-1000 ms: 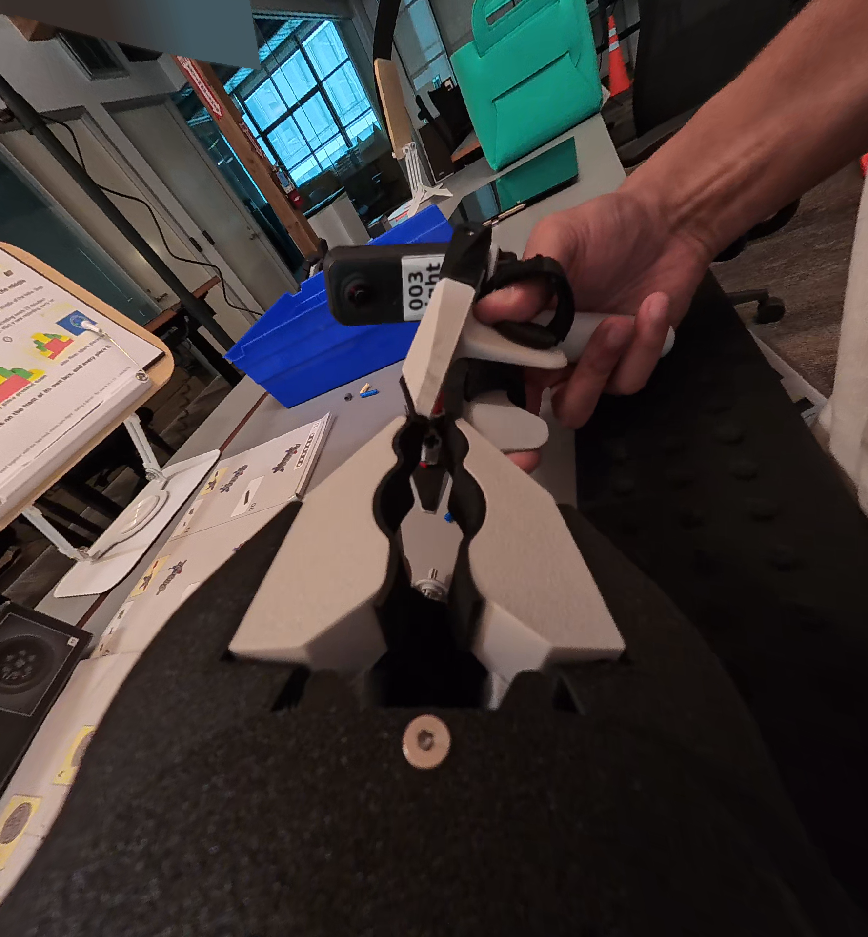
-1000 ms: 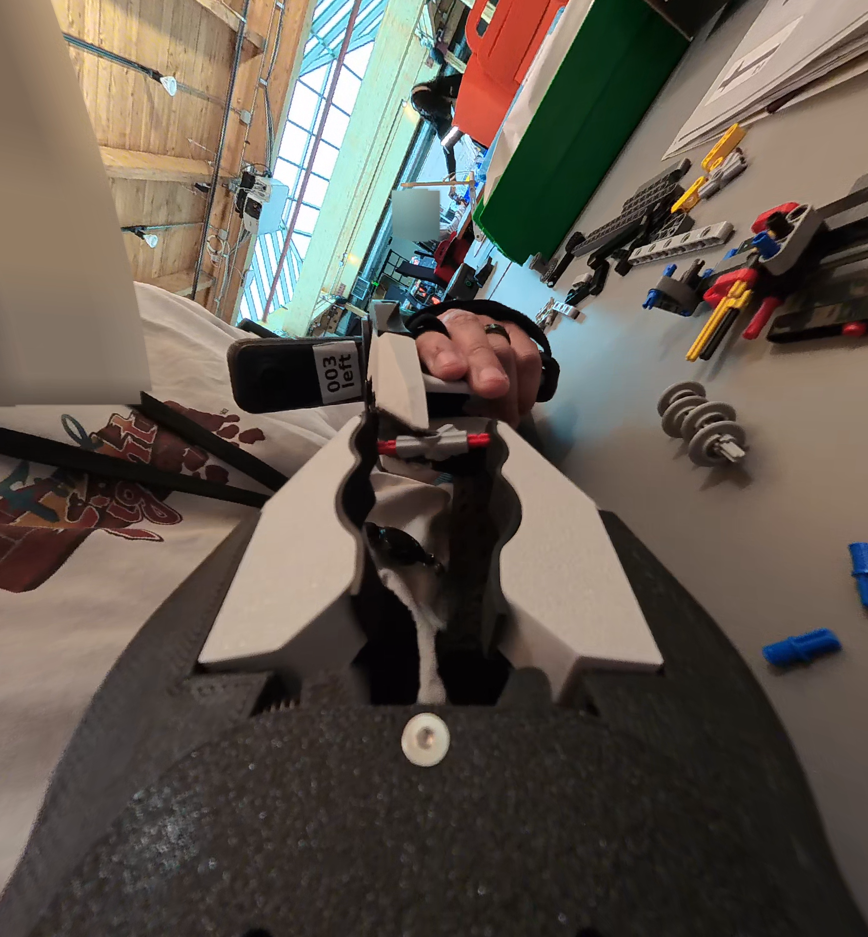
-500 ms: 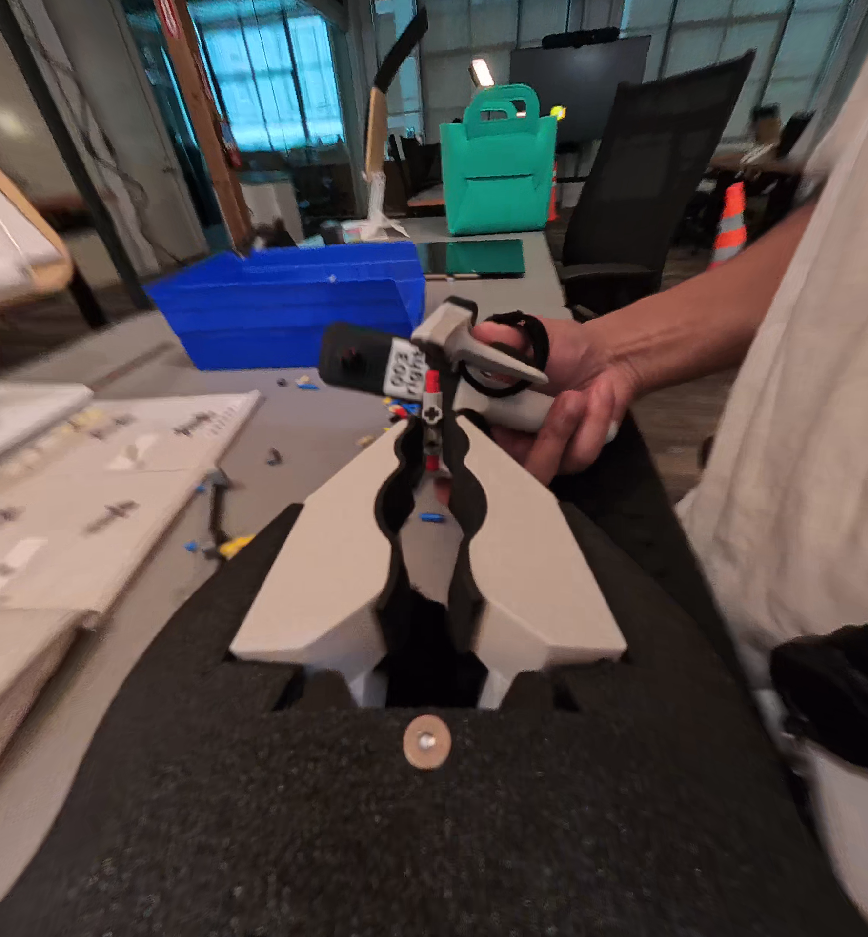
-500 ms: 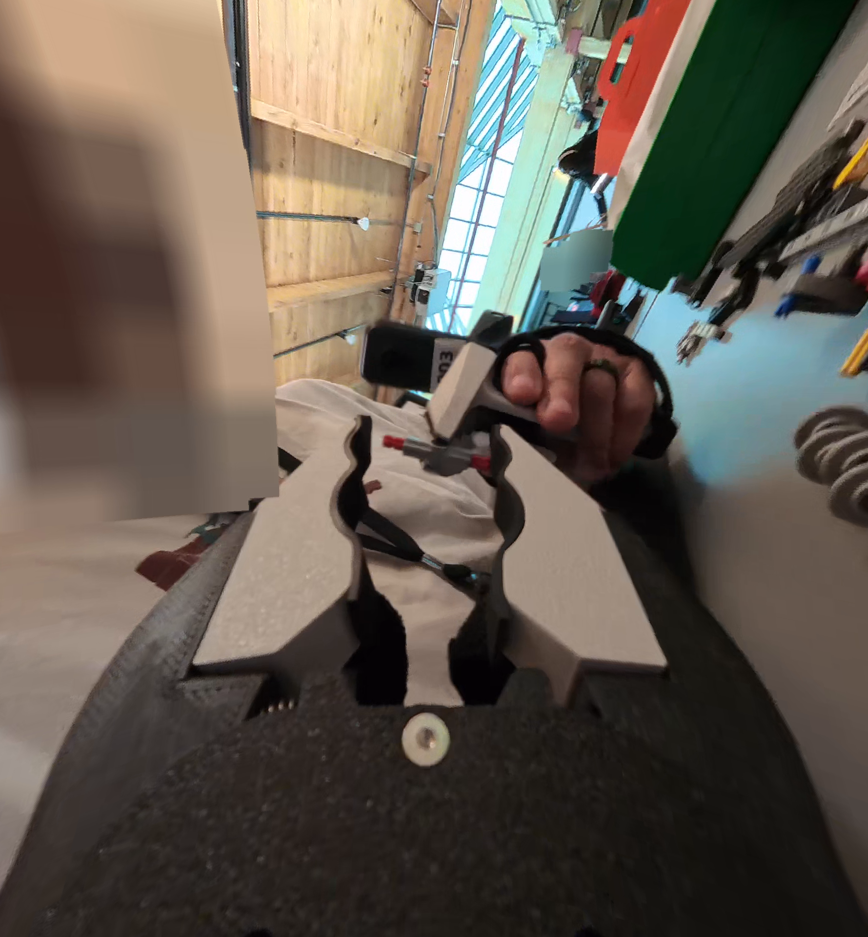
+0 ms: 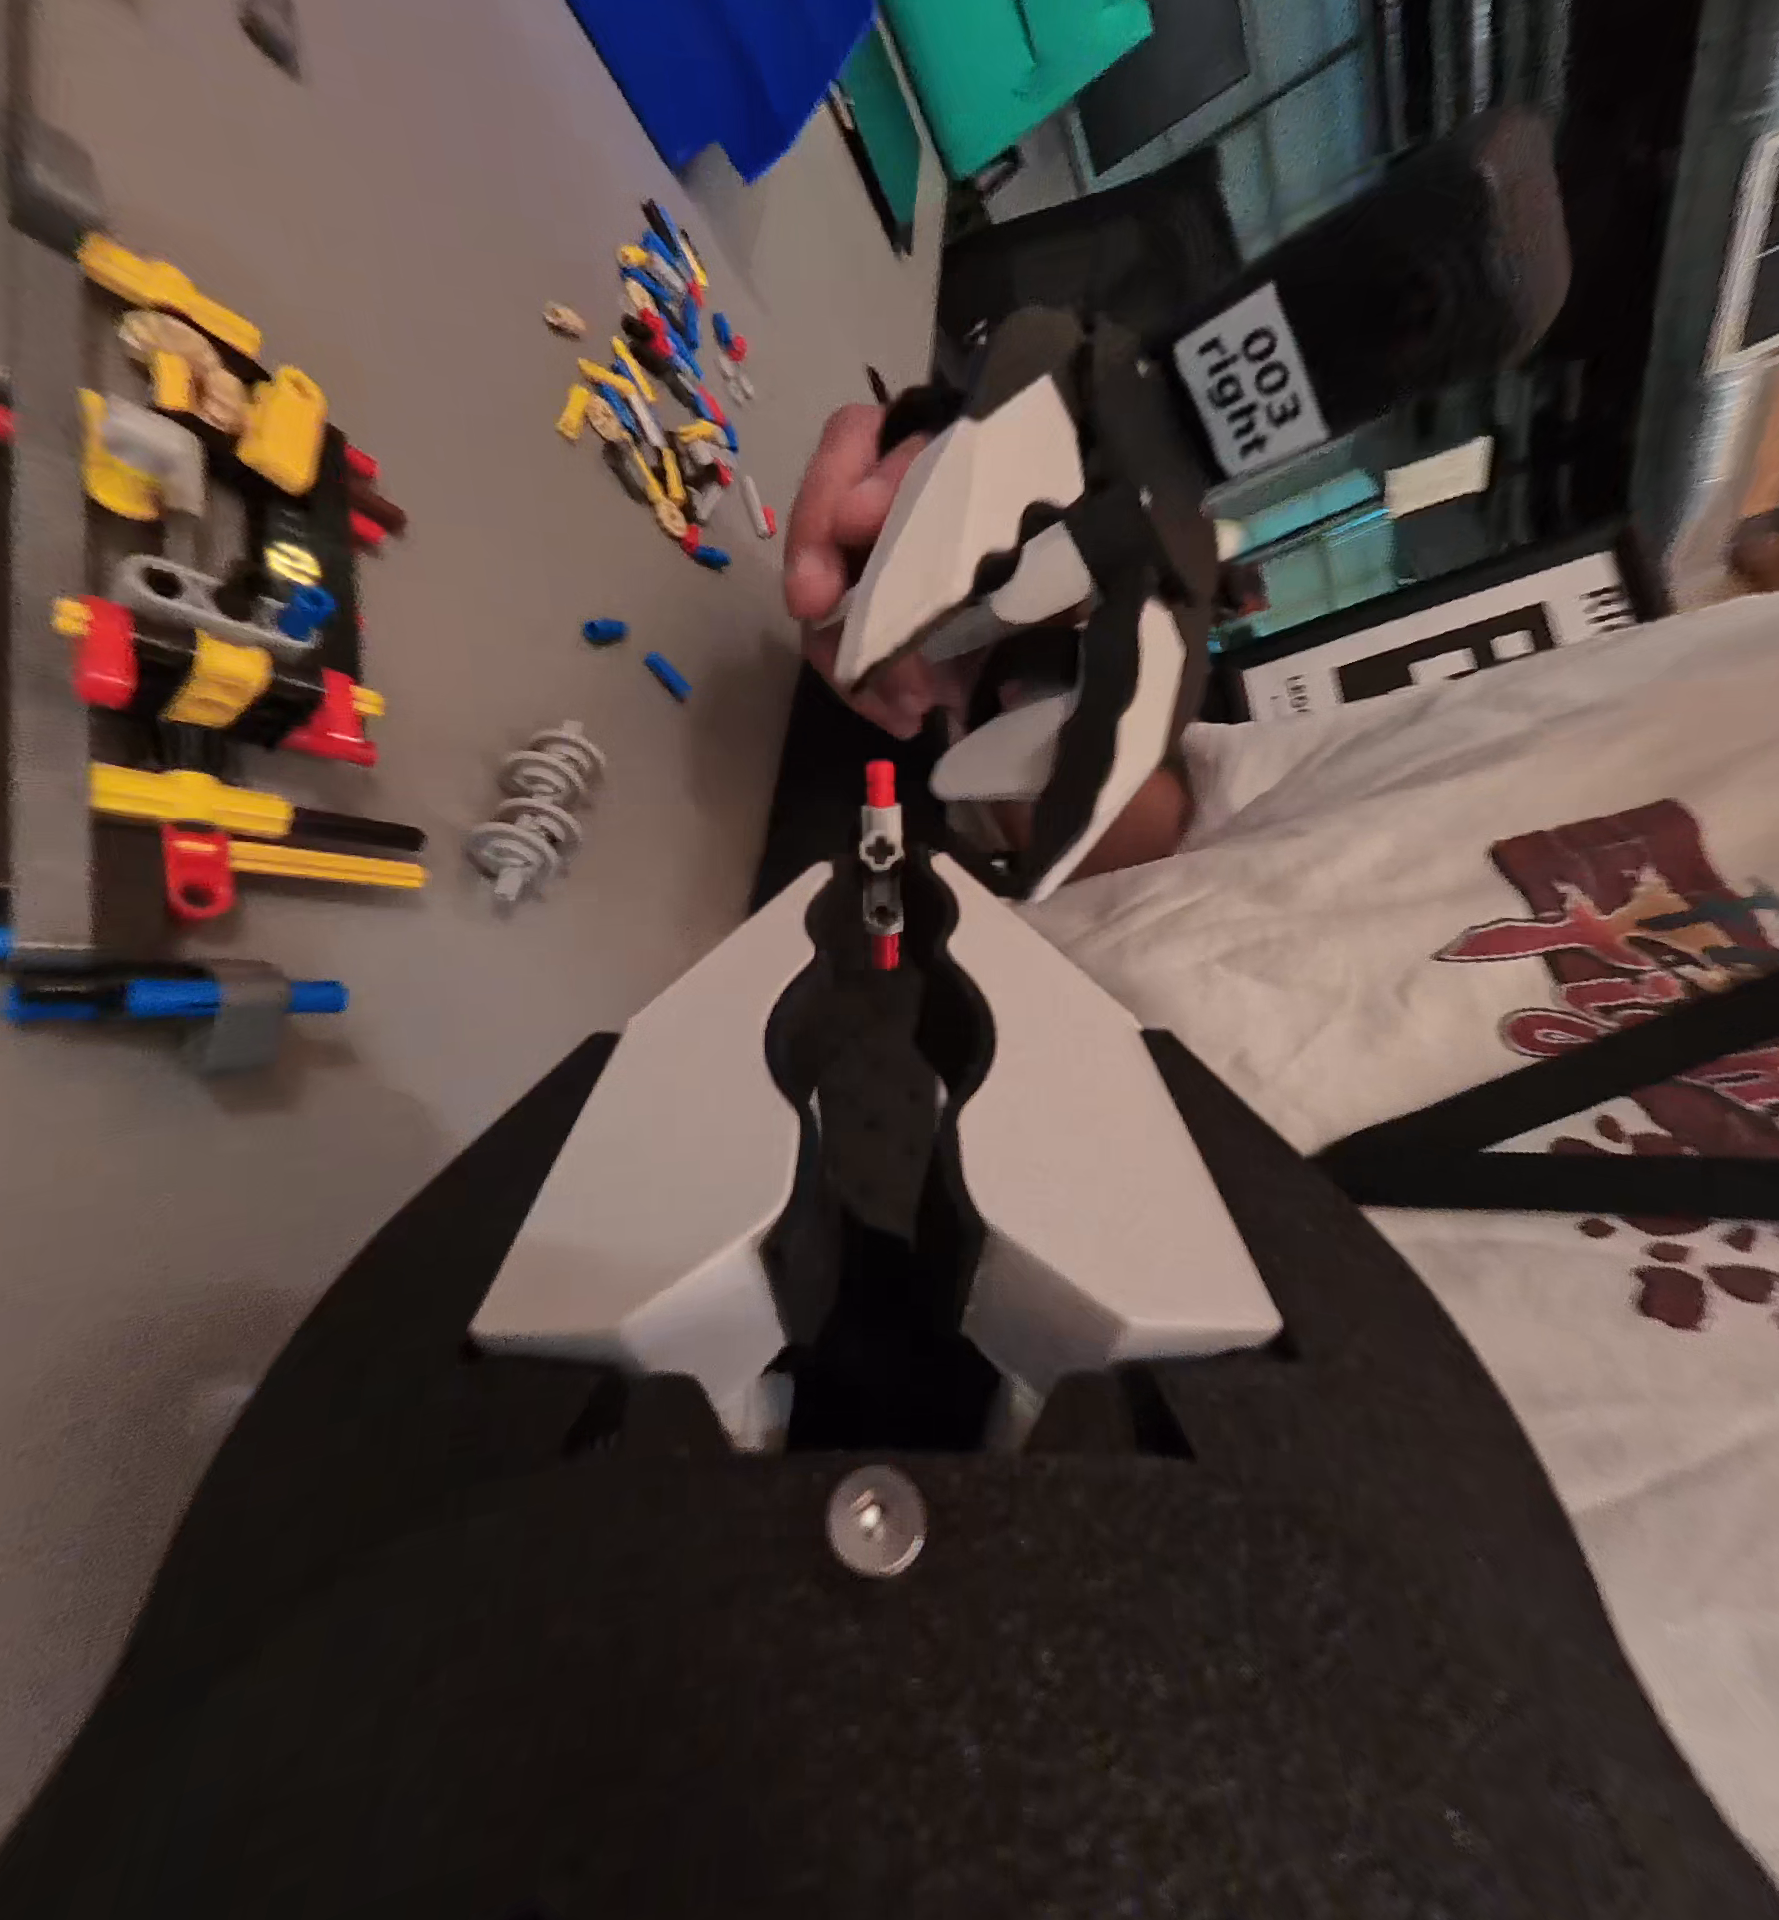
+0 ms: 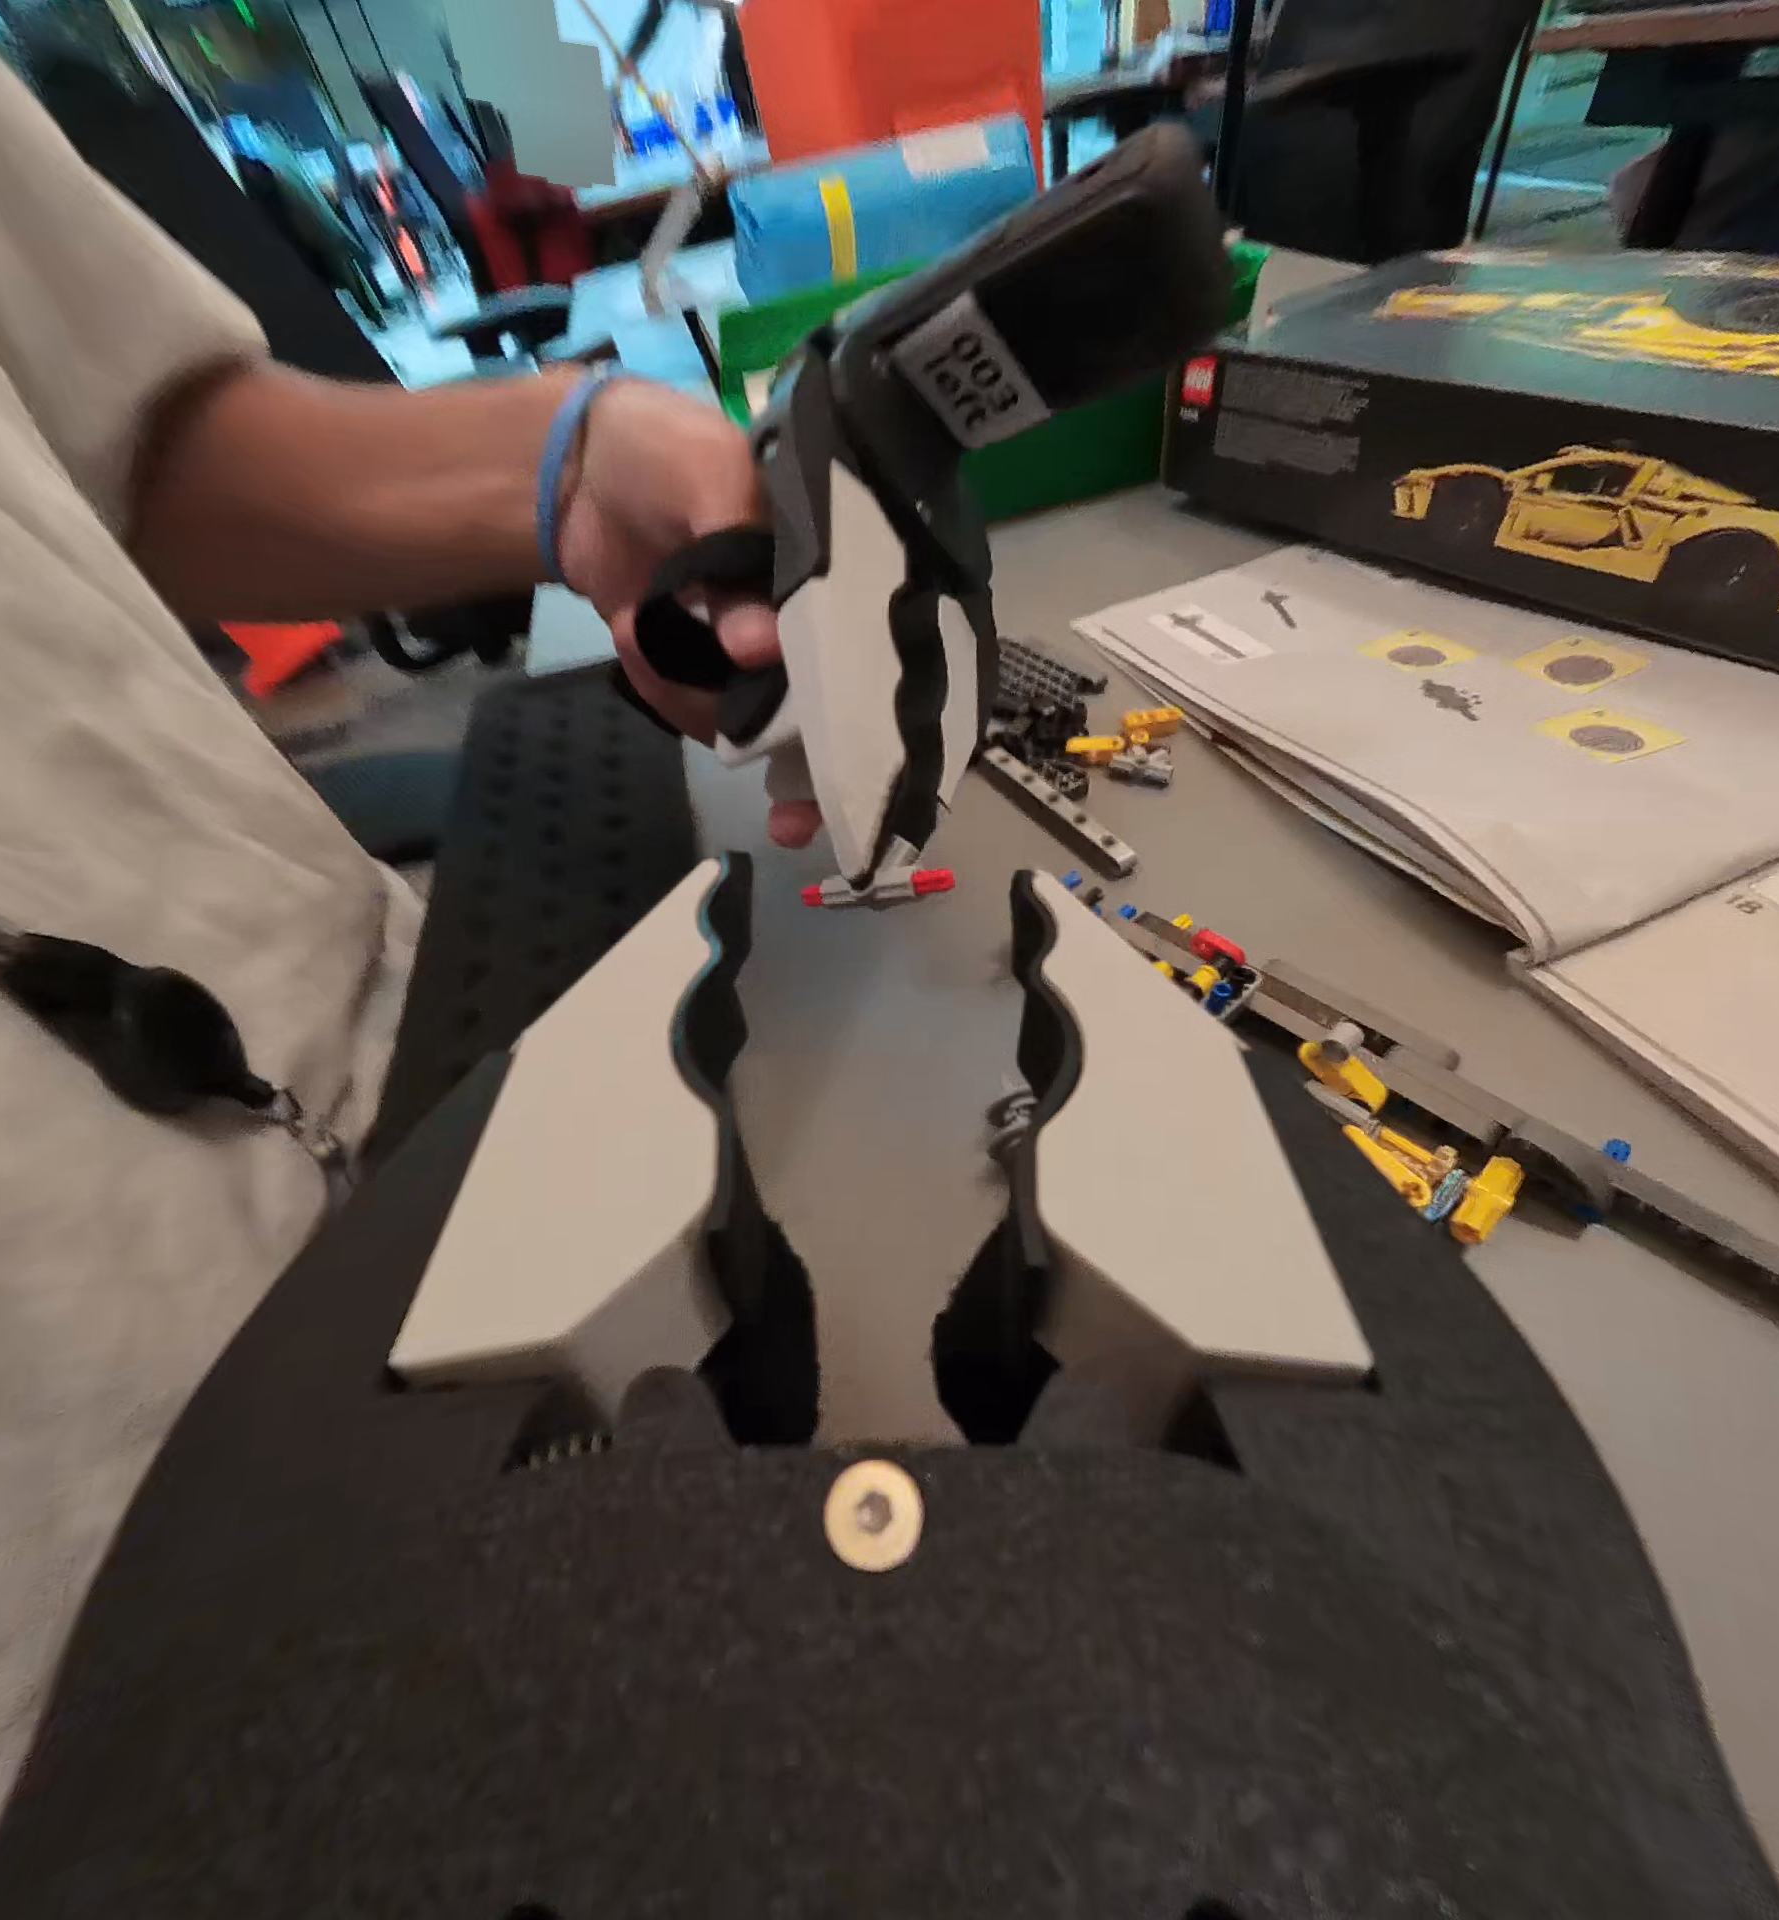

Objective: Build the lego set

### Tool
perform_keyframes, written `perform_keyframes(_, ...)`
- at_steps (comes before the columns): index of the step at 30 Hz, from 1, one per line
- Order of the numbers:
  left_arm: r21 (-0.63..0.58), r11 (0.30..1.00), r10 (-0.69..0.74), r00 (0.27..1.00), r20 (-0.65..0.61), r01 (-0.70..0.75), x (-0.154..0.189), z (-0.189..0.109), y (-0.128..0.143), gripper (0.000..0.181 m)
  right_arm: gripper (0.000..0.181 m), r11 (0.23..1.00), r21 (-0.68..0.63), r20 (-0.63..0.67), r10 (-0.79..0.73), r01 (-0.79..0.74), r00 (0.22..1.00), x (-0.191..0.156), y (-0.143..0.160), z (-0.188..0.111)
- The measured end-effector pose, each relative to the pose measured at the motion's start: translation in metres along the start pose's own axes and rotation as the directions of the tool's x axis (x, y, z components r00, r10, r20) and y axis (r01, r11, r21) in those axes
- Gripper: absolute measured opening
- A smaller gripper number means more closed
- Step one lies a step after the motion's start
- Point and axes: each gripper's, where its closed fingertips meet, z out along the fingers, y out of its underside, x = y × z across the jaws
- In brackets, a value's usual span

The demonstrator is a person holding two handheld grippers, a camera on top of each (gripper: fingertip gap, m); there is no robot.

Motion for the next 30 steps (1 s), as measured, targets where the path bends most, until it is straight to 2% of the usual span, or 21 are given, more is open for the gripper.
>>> perform_keyframes(2,-0.037,0.999,-0.024,0.999,-0.028,0.023,0.002,0.004,0.004,0.005,0.046,1.000,-0.029,0.016,-0.008,0.009,1.000,-0.004,0.004,0.005)
perform_keyframes(4,-0.098,0.995,0.025,1.000,-0.005,-0.025,0.000,0.009,0.012,0.005,0.044,0.998,-0.032,0.090,0.047,-0.044,0.995,-0.009,0.008,0.005)
perform_keyframes(6,-0.127,0.990,0.055,0.998,-0.008,-0.056,0.003,0.013,0.014,0.005,0.032,0.996,-0.061,0.168,0.075,-0.066,0.983,-0.017,0.013,0.000)
perform_keyframes(8,-0.140,0.988,0.064,0.998,-0.011,-0.065,0.005,0.015,0.014,0.005,0.031,0.997,-0.053,0.184,0.058,-0.049,0.981,-0.021,0.014,-0.004)
perform_keyframes(13,-0.127,0.989,0.069,0.997,-0.045,-0.074,0.010,0.014,0.010,0.005,0.012,0.995,-0.101,0.193,0.036,-0.017,0.981,-0.025,0.026,-0.008)
perform_keyframes(15,-0.115,0.991,0.063,0.996,-0.060,-0.070,0.010,0.014,0.008,0.005,0.003,0.996,-0.089,0.142,0.014,-0.001,0.990,-0.020,0.026,-0.005)
perform_keyframes(18,-0.072,0.995,0.065,0.996,-0.062,-0.069,0.007,0.013,0.000,0.006,0.003,0.998,-0.069,0.091,0.009,-0.003,0.996,-0.010,0.024,-0.005)
perform_keyframes(21,0.026,0.994,0.104,0.993,-0.056,-0.103,0.002,0.011,-0.023,0.006,0.003,1.000,-0.030,0.005,0.009,-0.009,1.000,0.010,0.016,-0.007)
perform_keyframes(24,0.123,0.975,0.183,0.983,0.025,-0.185,-0.011,0.009,-0.054,0.011,0.003,0.999,-0.039,-0.099,-0.023,0.019,0.995,0.042,0.011,-0.010)
perform_keyframes(27,0.247,0.910,0.287,0.936,0.205,-0.334,-0.031,-0.005,-0.101,0.012,0.002,0.995,-0.057,-0.220,-0.091,0.080,0.971,0.089,-0.001,-0.019)
perform_keyframes(30,0.390,0.812,0.301,0.883,0.360,-0.435,-0.048,-0.029,-0.149,0.012,0.003,0.995,-0.045,-0.346,-0.103,0.093,0.933,0.150,-0.018,-0.032)
